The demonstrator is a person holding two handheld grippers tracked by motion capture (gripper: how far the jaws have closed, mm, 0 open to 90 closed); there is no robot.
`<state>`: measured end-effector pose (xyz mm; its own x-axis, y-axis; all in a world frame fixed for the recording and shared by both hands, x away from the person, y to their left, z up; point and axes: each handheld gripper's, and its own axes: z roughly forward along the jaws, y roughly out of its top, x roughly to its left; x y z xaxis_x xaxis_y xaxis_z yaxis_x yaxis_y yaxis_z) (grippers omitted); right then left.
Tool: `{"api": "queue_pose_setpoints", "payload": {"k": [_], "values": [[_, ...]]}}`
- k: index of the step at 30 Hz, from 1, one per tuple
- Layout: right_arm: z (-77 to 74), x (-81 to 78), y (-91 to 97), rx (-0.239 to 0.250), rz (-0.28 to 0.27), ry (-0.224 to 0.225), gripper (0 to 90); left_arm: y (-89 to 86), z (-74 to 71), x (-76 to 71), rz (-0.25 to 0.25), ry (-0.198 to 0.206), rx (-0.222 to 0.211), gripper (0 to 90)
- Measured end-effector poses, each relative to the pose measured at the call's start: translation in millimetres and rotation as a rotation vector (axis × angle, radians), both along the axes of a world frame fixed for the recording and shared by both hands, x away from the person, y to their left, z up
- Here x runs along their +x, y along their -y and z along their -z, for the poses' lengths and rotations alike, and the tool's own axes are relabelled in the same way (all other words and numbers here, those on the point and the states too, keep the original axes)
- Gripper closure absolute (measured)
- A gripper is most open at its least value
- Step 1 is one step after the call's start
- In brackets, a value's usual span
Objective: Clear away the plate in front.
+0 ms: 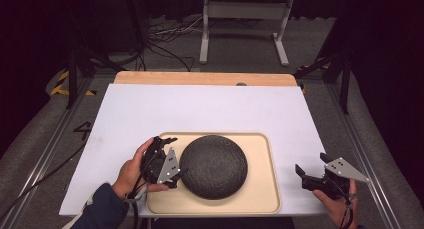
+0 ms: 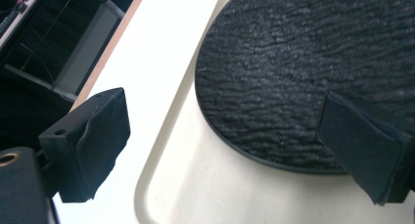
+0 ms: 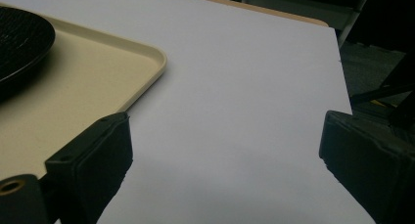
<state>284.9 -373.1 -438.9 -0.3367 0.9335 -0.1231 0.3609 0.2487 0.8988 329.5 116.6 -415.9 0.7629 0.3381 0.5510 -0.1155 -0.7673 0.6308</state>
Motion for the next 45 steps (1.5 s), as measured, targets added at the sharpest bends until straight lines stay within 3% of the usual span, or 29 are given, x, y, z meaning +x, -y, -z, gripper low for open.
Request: {"api": "queue_pose_setpoints", "payload": {"k": [6,18,27,32,45], "values": [[0.0,0.0,0.1,0.000,0.000,0.000,6.1,-11.0,4.0,2.3,-0.042,-0.005,0.044,7.1],[-0.1,0.0,0.5,-0.002,0.004,0.001,6.1,-34.9,12.6,6.1,-0.096,-0.027,0.052,6.7],[0.2,0.0,0.2,-0.003,0.000,-0.001,6.1,-56.2,18.3,6.6,-0.134,-0.033,0.013,6.4],[0.3,0.1,0.3,-0.002,0.000,-0.002,6.1,-61.9,22.2,6.0,-0.149,-0.043,0.014,6.5],[0.5,0.1,-0.4,-0.006,-0.002,-0.005,6.1,-86.4,33.5,-3.0,-0.185,-0.104,-0.070,6.7]]}}
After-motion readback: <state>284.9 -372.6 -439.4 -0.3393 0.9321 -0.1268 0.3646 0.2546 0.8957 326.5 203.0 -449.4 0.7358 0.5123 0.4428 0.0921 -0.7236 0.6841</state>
